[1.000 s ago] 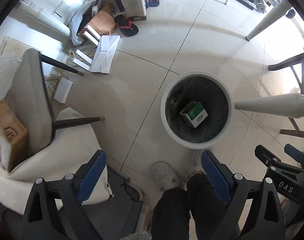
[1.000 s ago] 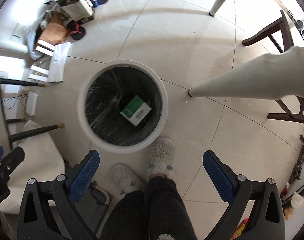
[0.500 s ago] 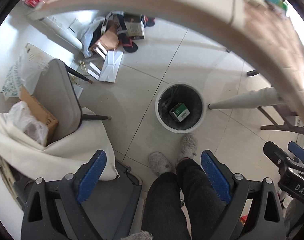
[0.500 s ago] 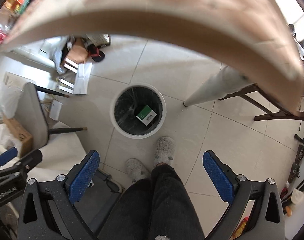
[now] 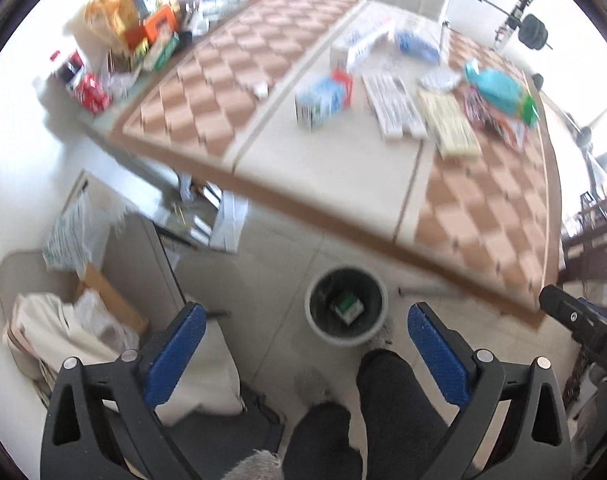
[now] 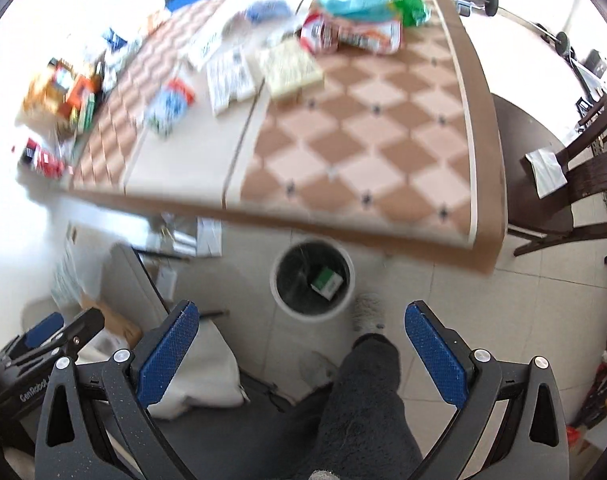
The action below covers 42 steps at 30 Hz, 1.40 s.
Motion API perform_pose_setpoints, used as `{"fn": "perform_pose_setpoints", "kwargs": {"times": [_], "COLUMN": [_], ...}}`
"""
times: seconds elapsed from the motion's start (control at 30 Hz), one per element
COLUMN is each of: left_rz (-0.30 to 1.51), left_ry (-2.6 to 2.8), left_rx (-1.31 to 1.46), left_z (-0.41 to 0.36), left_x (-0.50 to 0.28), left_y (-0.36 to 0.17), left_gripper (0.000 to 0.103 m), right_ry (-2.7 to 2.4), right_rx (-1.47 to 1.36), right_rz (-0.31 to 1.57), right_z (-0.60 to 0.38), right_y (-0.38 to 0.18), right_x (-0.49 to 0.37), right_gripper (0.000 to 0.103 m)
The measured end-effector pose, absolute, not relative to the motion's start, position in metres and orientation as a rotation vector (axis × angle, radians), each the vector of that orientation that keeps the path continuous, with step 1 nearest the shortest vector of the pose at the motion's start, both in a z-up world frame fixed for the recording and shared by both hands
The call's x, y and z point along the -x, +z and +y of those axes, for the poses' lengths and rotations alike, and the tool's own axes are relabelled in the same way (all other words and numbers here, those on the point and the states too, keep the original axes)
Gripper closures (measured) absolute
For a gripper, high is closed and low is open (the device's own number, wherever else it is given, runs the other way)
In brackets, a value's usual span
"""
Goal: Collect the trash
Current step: 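Move both tools back over the table toward the leaflets, then grasp the white leaflet with the left tool while the right tool grasps the cream box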
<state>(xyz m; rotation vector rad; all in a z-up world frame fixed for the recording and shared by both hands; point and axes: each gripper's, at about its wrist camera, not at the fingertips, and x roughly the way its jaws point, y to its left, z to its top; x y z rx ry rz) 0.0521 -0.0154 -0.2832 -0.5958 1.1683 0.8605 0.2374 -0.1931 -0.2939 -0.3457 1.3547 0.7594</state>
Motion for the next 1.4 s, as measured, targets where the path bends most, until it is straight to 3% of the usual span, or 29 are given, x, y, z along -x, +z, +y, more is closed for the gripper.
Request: {"fn": "perform_pose_setpoints", "kwargs": {"times": [0.17,0.3,0.53,0.63,1.0,1.03,1.1,1.27,1.37,1.4], "left_rz": [1.194,1.263,1.341,1.338,1.425,1.438,1.464,1.484,1.484,1.494], "left_ry": [1.011,1.082,1.050,0.988,0.819,0.817,0.819,0.843,0.835,0.830], "left_rx": [0.567,0.630,0.735,0.795,0.810,0.796,0.771,0.683,0.650,0.639], "left_z": [0.031,0.063,0.094,0.104,0.138,0.139,0.141,0.135,0.117,0.103], "left_x": [-0.108,-0.142,-0.198,-0.225,-0.325,-0.331,-0.338,-0.334,-0.320,-0.319], "left_y": [-0.290,-0.314,-0.350,-0.361,-0.404,-0.408,-0.413,-0.410,-0.401,-0.398], "left_gripper": [0.000,0.000,0.000,0.000,0.001,0.003,0.018,0.035,0.058,0.063], "right_ry": [0.751,0.732,0.753,0.807,0.747,0.747,0.747,0.753,0.743,0.739], "right_rx": [0.349,0.399,0.575,0.592,0.652,0.642,0.631,0.669,0.703,0.719], "right_rz": [1.359,1.417,1.456,1.471,1.561,1.572,1.597,1.584,1.530,1.509], "right_z": [-0.103,-0.013,0.090,0.099,0.019,0.017,0.020,0.034,0.041,0.042], "right_y": [-0.312,-0.355,-0.425,-0.428,-0.429,-0.429,-0.432,-0.440,-0.440,-0.439], "right_x": [-0.301,-0.348,-0.389,-0.392,-0.420,-0.424,-0.428,-0.422,-0.410,-0.408], "right_gripper": [0.000,0.019,0.021,0.027,0.028,0.027,0.027,0.022,0.023,0.029]}}
